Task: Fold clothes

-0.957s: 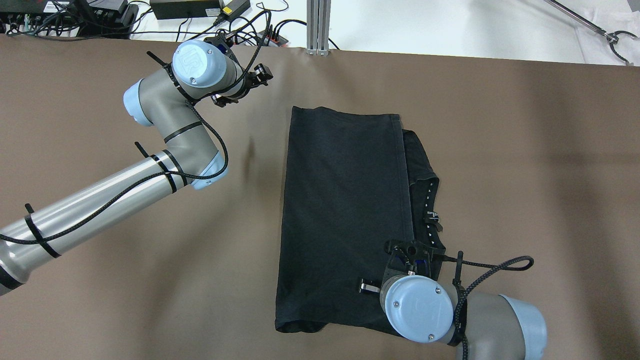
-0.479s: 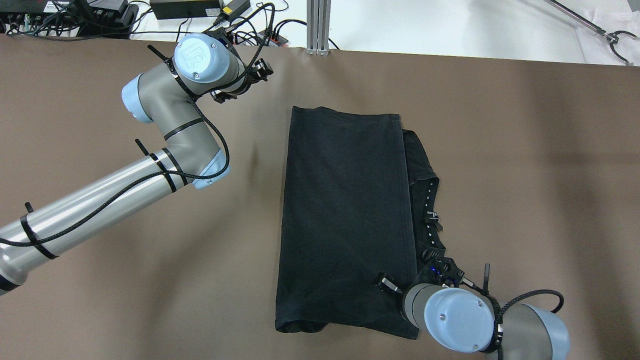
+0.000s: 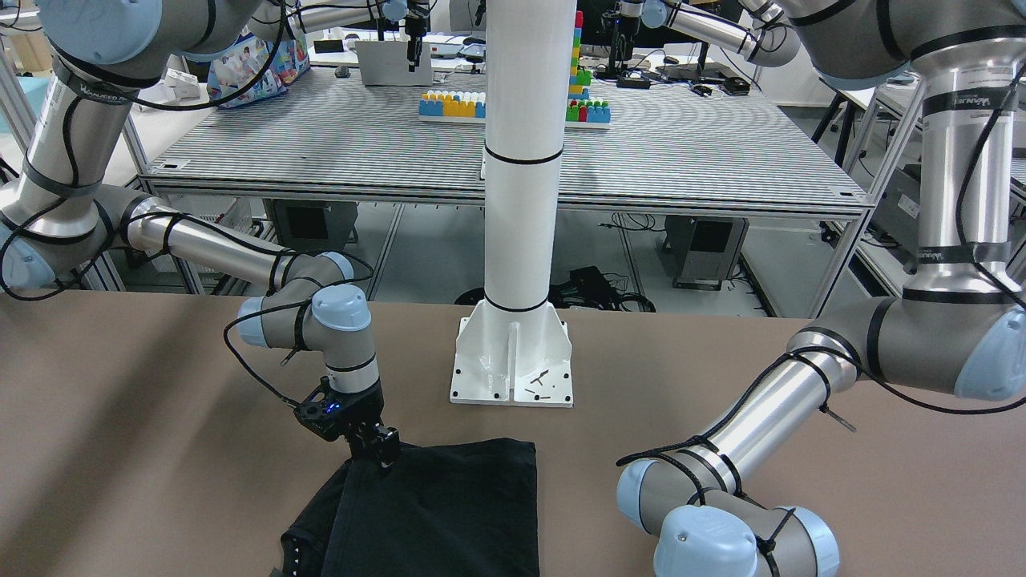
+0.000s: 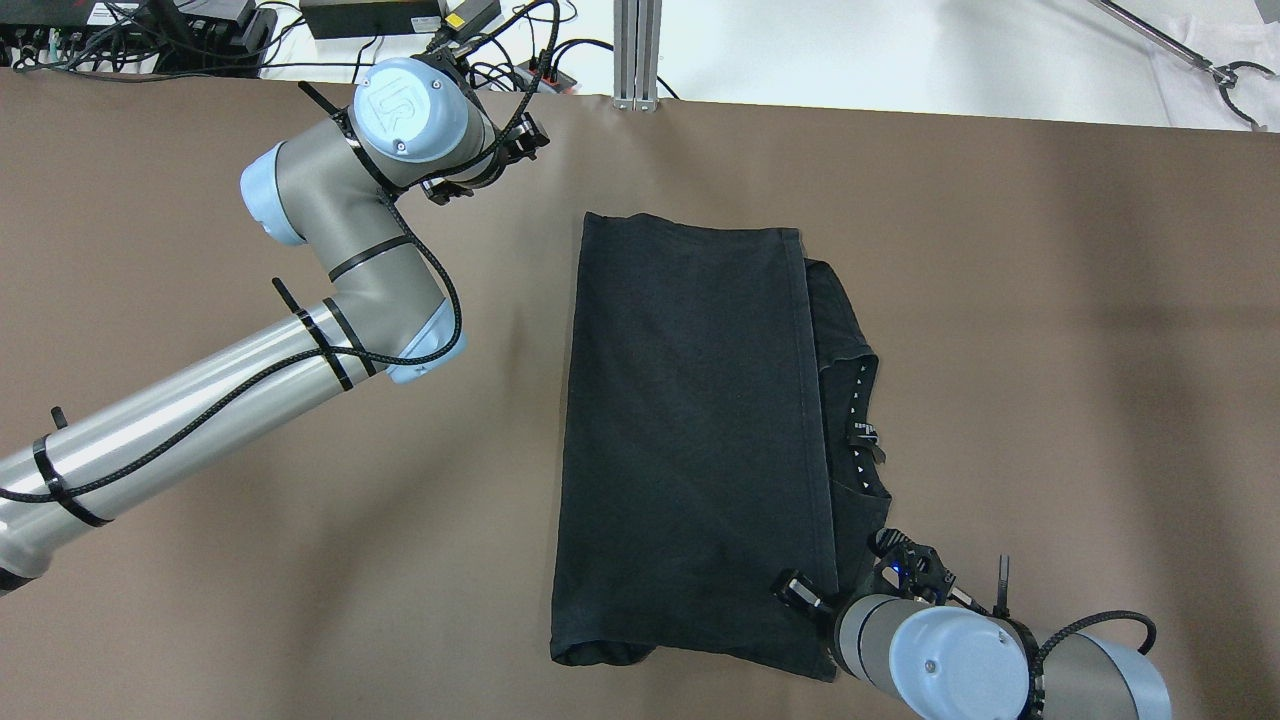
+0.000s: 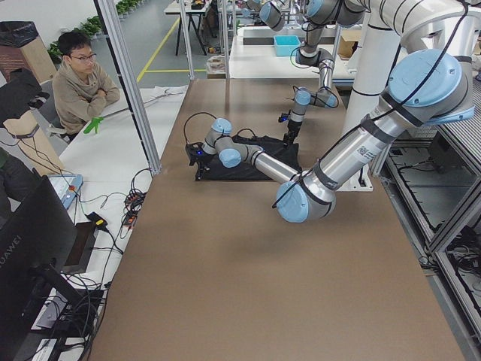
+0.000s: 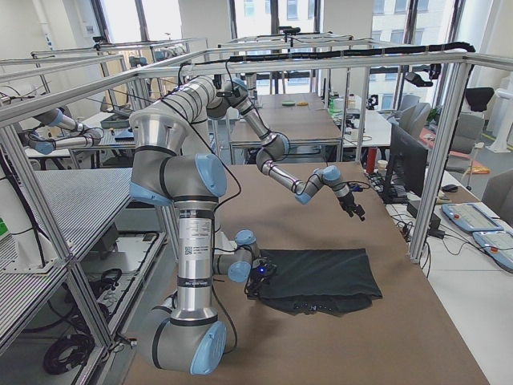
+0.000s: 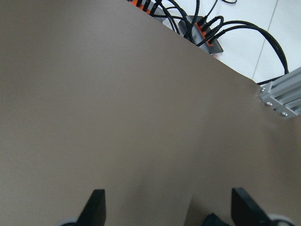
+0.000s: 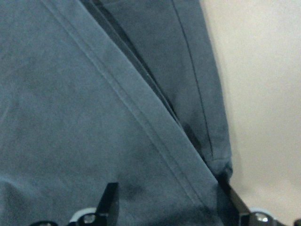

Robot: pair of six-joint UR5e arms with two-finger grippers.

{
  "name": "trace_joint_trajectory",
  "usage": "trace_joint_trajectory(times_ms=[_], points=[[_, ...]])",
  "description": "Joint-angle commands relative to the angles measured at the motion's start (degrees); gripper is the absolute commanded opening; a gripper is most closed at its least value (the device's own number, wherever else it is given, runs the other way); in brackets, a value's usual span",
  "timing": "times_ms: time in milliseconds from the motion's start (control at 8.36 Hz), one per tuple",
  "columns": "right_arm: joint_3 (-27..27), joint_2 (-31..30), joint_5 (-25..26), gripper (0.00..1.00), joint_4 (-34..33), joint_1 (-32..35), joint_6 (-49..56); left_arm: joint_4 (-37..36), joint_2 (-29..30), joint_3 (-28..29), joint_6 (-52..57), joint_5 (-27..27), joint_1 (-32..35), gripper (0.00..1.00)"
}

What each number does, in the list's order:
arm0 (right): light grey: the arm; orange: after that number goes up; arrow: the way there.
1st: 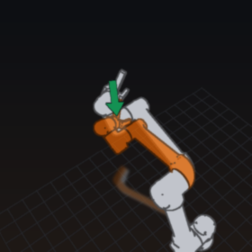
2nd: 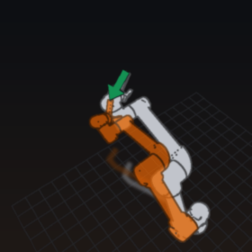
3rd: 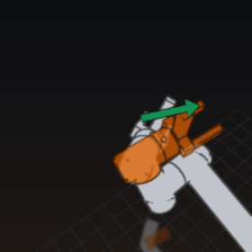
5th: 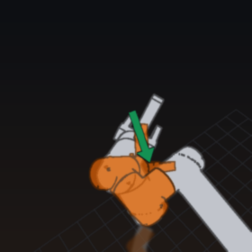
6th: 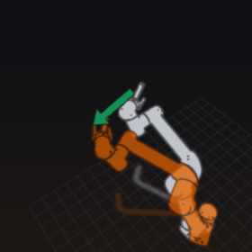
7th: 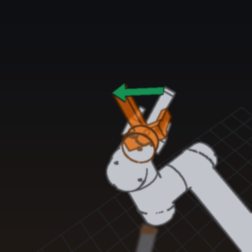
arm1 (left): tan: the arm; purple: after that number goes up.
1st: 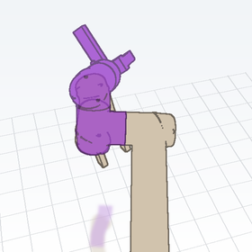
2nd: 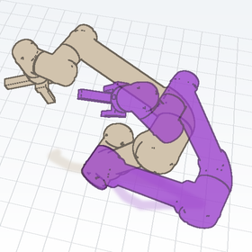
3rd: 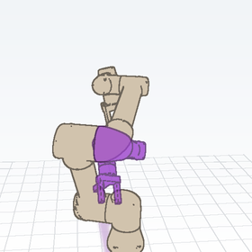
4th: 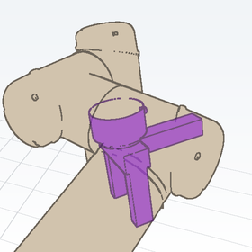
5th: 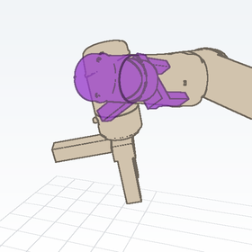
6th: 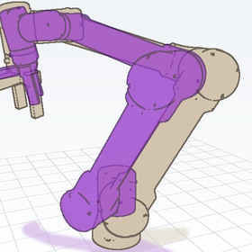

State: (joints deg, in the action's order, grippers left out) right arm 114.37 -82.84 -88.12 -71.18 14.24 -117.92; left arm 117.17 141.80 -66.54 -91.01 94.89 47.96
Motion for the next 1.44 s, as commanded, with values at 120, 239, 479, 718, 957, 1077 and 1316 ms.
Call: trace_joint_trajectory(times_ms=[120,239,479,718,957,1077,1316], points=[[0.06,-1.45,-0.03,0.76,0.16,-0.70,-0.03,-0.19,0.14,-0.17,-0.40,-1.11,-1.02,0.94],[0.24,-1.71,-0.03,0.73,0.07,-0.70,-0.03,-0.19,0.40,-0.08,-0.40,-1.11,-1.37,0.94],[0.24,-1.80,-0.12,0.66,0.07,-0.70,0.14,-0.28,0.49,0.00,-0.40,-1.11,-1.90,0.94],[0.15,-2.67,-0.03,0.63,0.07,-0.79,0.14,-0.37,0.76,0.00,-0.48,-1.11,-1.90,0.94],[0.41,-3.12,-0.12,0.63,0.16,-0.79,0.14,-0.37,0.85,0.00,-0.57,-1.11,-1.99,0.94],[0.33,-3.12,-0.03,0.58,0.16,-0.79,0.14,-0.37,0.85,0.00,-0.57,-1.11,-1.99,0.94],[0.15,-2.94,0.06,0.21,0.16,-0.88,0.14,-1.24,1.37,0.00,-0.57,-1.11,-1.99,0.94]])
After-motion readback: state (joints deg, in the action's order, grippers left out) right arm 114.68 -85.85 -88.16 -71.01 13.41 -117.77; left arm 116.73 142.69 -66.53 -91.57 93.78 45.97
